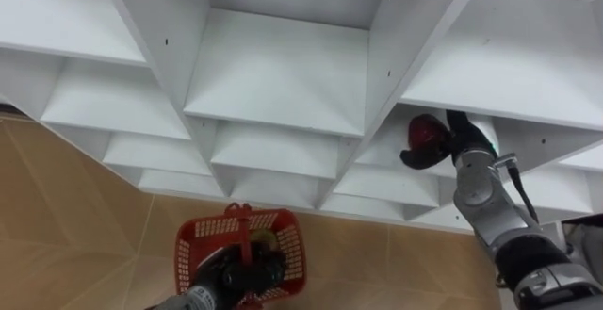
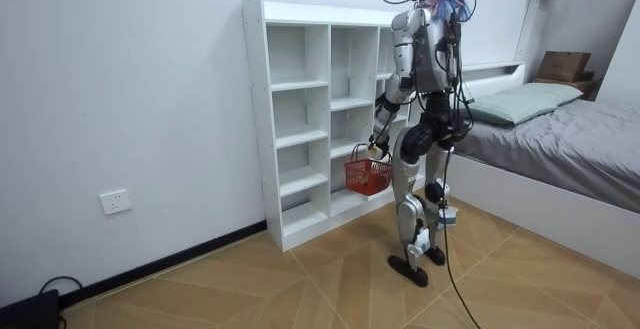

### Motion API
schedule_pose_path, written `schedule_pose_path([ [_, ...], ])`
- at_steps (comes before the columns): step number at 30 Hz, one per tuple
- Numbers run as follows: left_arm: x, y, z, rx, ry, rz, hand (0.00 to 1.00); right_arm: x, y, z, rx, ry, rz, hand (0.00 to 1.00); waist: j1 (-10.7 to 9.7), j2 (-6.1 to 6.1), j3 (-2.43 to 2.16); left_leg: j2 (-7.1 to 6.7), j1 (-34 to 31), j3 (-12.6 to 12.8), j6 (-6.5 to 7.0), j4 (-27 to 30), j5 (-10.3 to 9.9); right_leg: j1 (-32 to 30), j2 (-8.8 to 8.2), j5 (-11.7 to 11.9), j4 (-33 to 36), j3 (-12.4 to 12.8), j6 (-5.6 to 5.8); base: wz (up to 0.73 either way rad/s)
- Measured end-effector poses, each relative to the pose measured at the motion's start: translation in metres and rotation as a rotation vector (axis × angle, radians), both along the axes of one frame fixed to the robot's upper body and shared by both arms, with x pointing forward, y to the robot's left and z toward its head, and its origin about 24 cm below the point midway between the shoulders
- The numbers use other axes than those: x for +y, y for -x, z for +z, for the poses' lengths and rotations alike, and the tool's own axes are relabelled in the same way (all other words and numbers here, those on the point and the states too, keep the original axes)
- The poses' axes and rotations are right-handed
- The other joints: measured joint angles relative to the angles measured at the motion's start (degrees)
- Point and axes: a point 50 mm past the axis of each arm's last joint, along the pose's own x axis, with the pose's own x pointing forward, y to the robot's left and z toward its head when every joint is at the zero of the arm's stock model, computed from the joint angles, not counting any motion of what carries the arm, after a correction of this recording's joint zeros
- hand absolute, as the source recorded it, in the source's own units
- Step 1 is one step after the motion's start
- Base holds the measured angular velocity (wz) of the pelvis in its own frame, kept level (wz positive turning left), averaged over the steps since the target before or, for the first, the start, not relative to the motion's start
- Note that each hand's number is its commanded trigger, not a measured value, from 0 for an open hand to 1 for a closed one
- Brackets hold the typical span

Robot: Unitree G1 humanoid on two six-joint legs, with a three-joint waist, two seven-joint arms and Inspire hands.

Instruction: Collect fruits from the closet

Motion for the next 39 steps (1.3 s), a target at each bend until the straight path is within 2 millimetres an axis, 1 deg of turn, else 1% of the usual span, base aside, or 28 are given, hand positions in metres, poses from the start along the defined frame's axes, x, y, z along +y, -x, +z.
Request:
schedule_pose_path([
  [13,0.000,0.001,-0.001,0.010,-0.002,0.002,1.00,-0.002,0.001,-0.003,0.023,0.000,-0.005,0.00,0.0,-0.09,0.04,-0.03,-1.0,0.0,0.00,0.6,0.0,-0.8,-0.08,0.0,0.1,0.0,-0.01,0.00],
  [22,0.004,0.001,-0.001,0.015,-0.012,0.003,1.00,-0.008,0.007,-0.012,0.087,-0.014,-0.029,0.00,0.0,-0.09,0.03,-0.03,-1.0,-0.1,0.00,0.6,0.0,-0.8,-0.09,0.0,0.2,0.2,-0.01,0.00],
  [23,0.004,0.001,-0.001,0.015,-0.012,0.003,1.00,-0.009,0.007,-0.012,0.090,-0.014,-0.030,0.24,0.0,-0.09,0.04,-0.03,-1.0,-0.1,0.00,0.6,0.0,-0.8,-0.10,0.0,0.2,0.1,-0.01,0.00],
  [25,0.004,0.001,-0.001,0.014,-0.011,0.002,1.00,-0.009,0.007,-0.013,0.092,-0.013,-0.031,1.00,0.0,-0.09,0.04,-0.03,-1.0,-0.2,0.00,0.7,0.0,-0.8,-0.11,0.0,0.2,-0.1,-0.01,0.00],
  [28,0.002,0.001,-0.001,0.015,-0.007,0.001,1.00,-0.009,0.007,-0.013,0.099,-0.011,-0.036,1.00,0.0,-0.09,0.03,-0.03,-1.0,-0.2,0.00,0.7,0.0,-0.8,-0.12,0.0,0.3,0.1,-0.02,0.00],
  [34,0.002,0.001,-0.001,0.012,-0.007,0.002,1.00,-0.014,0.004,-0.007,0.072,0.012,-0.064,1.00,0.1,-0.11,0.02,-0.02,-1.0,-0.2,0.00,0.9,0.0,-0.8,-0.12,0.0,0.5,0.1,-0.02,0.00],
  [39,0.003,0.000,-0.001,0.012,-0.010,0.002,1.00,-0.014,0.004,-0.008,0.084,0.010,-0.059,1.00,0.2,-0.11,0.02,-0.01,-1.0,-0.2,0.00,1.2,0.0,-0.9,-0.14,0.0,0.9,0.2,-0.02,0.00],
])
